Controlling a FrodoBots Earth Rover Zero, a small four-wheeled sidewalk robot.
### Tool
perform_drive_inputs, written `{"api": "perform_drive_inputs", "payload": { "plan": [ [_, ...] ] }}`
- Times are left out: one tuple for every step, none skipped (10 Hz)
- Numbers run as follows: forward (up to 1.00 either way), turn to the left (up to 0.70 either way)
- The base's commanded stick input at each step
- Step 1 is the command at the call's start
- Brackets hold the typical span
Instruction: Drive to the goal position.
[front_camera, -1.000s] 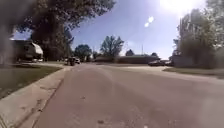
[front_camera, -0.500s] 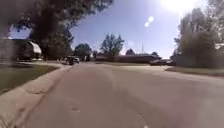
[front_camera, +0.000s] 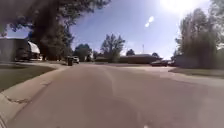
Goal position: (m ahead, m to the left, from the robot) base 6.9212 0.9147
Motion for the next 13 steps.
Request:
{"api": "perform_drive_inputs", "payload": {
  "plan": [
    [1.0,0.0],
    [1.0,0.0],
    [1.0,0.0],
    [1.0,0.0],
    [1.0,0.0],
    [1.0,0.0],
    [1.0,0.0],
    [1.0,0.0],
    [1.0,0.0],
    [1.0,0.0],
    [1.0,0.0],
    [1.0,0.0],
    [1.0,0.0]
  ]
}}
